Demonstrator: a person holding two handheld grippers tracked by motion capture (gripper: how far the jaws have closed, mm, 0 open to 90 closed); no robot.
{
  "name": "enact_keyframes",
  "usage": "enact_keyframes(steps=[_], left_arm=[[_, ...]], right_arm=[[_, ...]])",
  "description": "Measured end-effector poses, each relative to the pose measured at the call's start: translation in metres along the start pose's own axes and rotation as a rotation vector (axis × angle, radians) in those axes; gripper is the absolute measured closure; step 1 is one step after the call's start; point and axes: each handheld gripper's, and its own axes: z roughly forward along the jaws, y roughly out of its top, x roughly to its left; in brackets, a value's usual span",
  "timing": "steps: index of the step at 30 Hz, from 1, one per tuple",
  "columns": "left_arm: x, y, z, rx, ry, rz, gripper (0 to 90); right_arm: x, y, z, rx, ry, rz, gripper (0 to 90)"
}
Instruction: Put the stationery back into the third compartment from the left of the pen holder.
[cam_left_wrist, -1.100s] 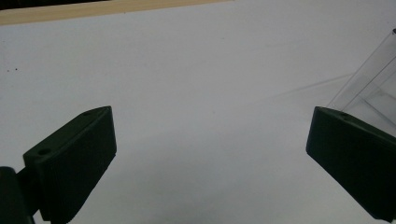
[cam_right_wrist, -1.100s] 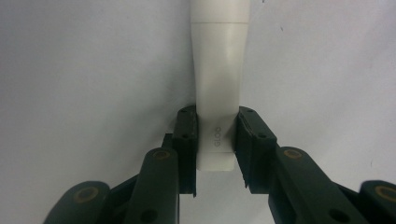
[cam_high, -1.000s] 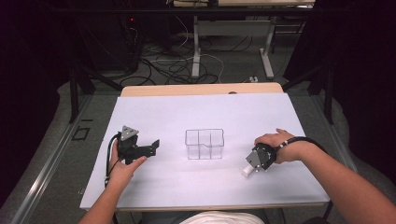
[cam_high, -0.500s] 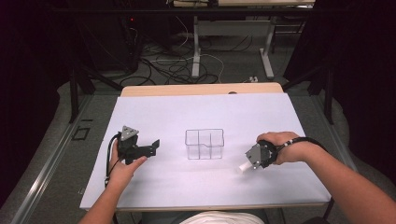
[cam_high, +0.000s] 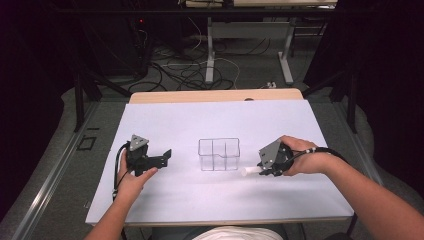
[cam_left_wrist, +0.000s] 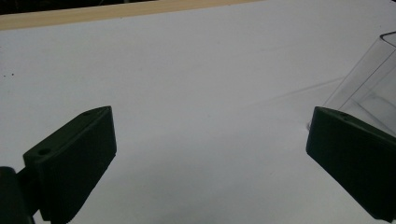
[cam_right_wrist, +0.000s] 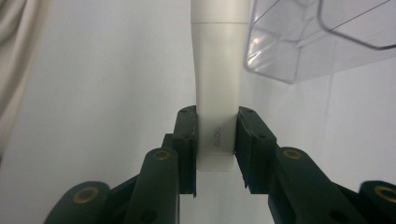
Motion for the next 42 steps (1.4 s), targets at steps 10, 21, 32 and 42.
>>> enact_keyframes(steps=[10,21,32,42], left_arm=[[-0.008,0.008,-0.006,-0.035,-0.037,-0.003,2.4],[-0.024,0.022,-0.02,-0.103,-0.121,-0.019,6.4],[-0.047,0.033,-0.031,-0.117,-0.181,-0.001,16.3],[-0.078,0.047,-0.036,-0.112,-0.27,-0.02,25.5]], right_arm=[[-0.005,0.013,-0.008,-0.254,-0.071,0.248,71.3],[-0.004,0.023,-0.008,-0.437,-0.153,0.471,71.3],[0.006,0.042,0.008,-0.542,-0.256,0.641,71.3],[0.016,0.044,0.014,-0.591,-0.363,0.667,71.3]])
